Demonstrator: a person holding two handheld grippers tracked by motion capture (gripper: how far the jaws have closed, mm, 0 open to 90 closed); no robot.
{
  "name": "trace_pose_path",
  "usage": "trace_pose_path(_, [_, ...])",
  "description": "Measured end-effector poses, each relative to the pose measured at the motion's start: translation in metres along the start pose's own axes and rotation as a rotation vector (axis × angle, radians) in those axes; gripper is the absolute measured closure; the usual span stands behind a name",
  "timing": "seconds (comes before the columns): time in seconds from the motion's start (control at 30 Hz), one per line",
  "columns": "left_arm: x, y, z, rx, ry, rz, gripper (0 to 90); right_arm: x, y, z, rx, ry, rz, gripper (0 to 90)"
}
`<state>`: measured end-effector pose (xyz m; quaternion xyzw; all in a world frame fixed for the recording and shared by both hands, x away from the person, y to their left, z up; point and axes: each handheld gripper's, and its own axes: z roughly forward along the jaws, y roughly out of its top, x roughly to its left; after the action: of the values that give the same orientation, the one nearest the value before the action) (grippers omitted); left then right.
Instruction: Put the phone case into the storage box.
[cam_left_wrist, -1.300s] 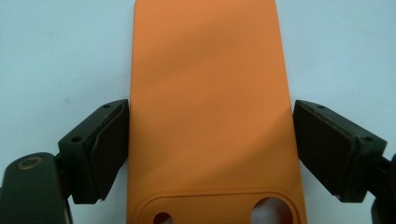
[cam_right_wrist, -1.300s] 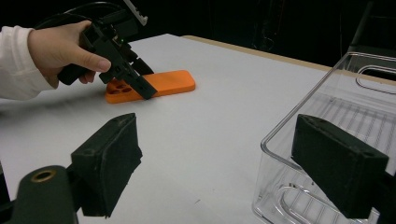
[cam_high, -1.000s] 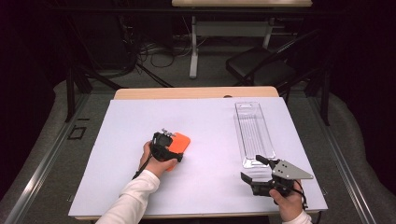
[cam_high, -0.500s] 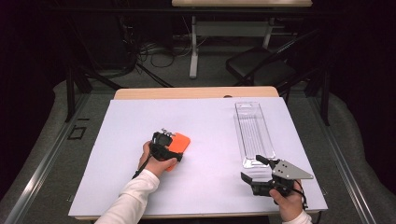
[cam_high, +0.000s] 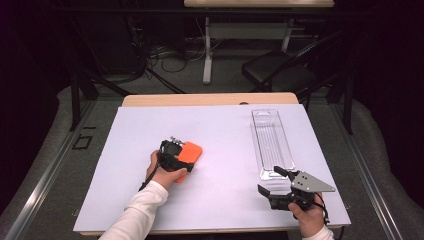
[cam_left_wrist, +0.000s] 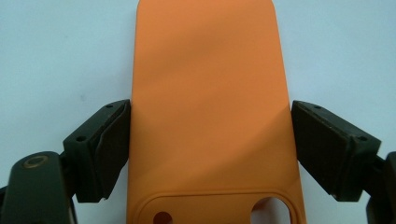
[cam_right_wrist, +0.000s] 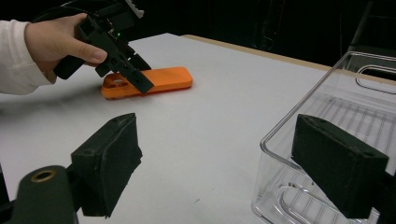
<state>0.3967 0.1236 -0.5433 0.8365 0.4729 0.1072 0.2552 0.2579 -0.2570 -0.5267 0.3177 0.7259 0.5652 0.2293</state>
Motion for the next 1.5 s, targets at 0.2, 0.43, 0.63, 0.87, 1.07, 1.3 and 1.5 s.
trace_pose_path(0.2, [0.0,0.002,-0.009,-0.003,0.008,0.02,15.8,0.0,0.0,0.0,0.0,0.0,0.0,14.4])
trace_pose_path(0.43, [-0.001,0.005,-0.023,-0.024,0.005,0.041,15.8,0.0,0.0,0.0,0.004,-0.001,0.0,14.4])
trace_pose_path(0.63, [0.0,0.005,-0.033,-0.029,-0.001,0.053,15.8,0.0,0.0,0.0,0.007,-0.001,0.0,14.4])
trace_pose_path(0.87, [0.0,0.005,-0.042,-0.034,-0.002,0.063,15.8,0.001,0.0,0.001,0.007,0.0,0.0,14.4])
trace_pose_path(1.07, [-0.004,0.007,-0.05,-0.034,-0.001,0.084,15.8,0.001,0.0,0.002,0.008,0.001,-0.001,14.4])
trace_pose_path(1.3, [-0.009,0.009,-0.06,-0.043,-0.013,0.118,15.8,0.001,0.0,0.002,0.009,0.002,-0.002,14.5])
trace_pose_path(1.5, [-0.017,0.011,-0.067,-0.048,-0.027,0.148,15.8,0.001,0.0,0.002,0.01,0.0,-0.002,14.5])
